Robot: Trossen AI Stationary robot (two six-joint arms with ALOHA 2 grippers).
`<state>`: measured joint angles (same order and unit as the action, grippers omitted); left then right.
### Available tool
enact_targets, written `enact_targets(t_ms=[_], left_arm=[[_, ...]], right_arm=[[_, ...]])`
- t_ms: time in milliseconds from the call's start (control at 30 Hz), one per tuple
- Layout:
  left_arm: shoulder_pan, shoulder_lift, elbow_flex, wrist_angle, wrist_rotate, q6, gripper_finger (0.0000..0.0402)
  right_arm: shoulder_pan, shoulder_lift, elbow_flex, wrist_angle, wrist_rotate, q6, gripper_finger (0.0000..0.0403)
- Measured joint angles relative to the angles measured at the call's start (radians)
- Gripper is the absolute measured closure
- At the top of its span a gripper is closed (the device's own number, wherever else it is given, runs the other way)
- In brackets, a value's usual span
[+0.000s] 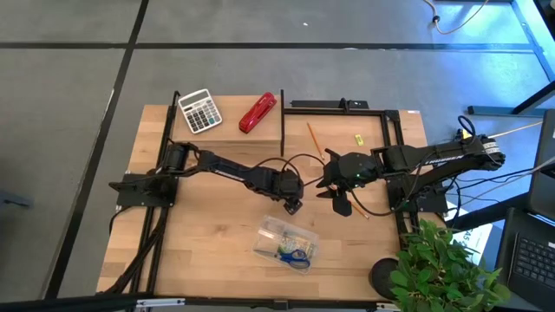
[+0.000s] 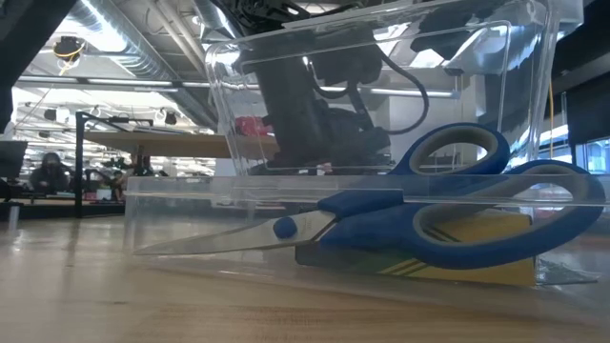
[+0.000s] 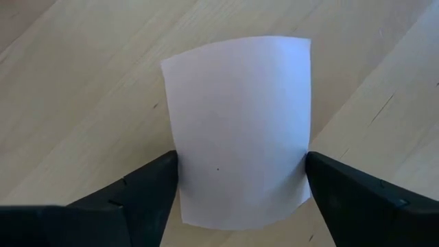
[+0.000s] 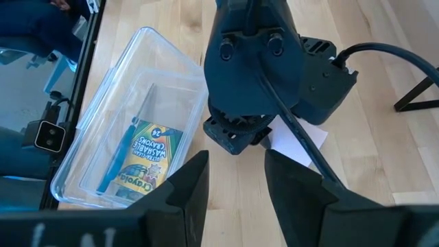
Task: Pack school essentials
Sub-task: Put the pink sticky note into the transparent supply box
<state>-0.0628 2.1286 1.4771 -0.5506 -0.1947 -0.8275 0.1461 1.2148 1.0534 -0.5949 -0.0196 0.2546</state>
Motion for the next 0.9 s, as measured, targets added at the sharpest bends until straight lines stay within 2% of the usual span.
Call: enact_targets(t_ms=[300,633,900], left_arm=[[0.017,0.008,0.058,-0.068,0.029,0.023,0.0094],[0.024,0.006,0.062,-0.102,0.045,0.053,0.0099],[0.04,-0.008,0.063,-0.129,0.112,0.077,0.01]], right_arm=[[0.0,0.0,0.0,0.0,0.0,0.001,0.0258],[0.0,0.0,0.0,0.0,0.0,0.001,0.0258],[0.0,0.0,0.0,0.0,0.0,0.0,0.0258]])
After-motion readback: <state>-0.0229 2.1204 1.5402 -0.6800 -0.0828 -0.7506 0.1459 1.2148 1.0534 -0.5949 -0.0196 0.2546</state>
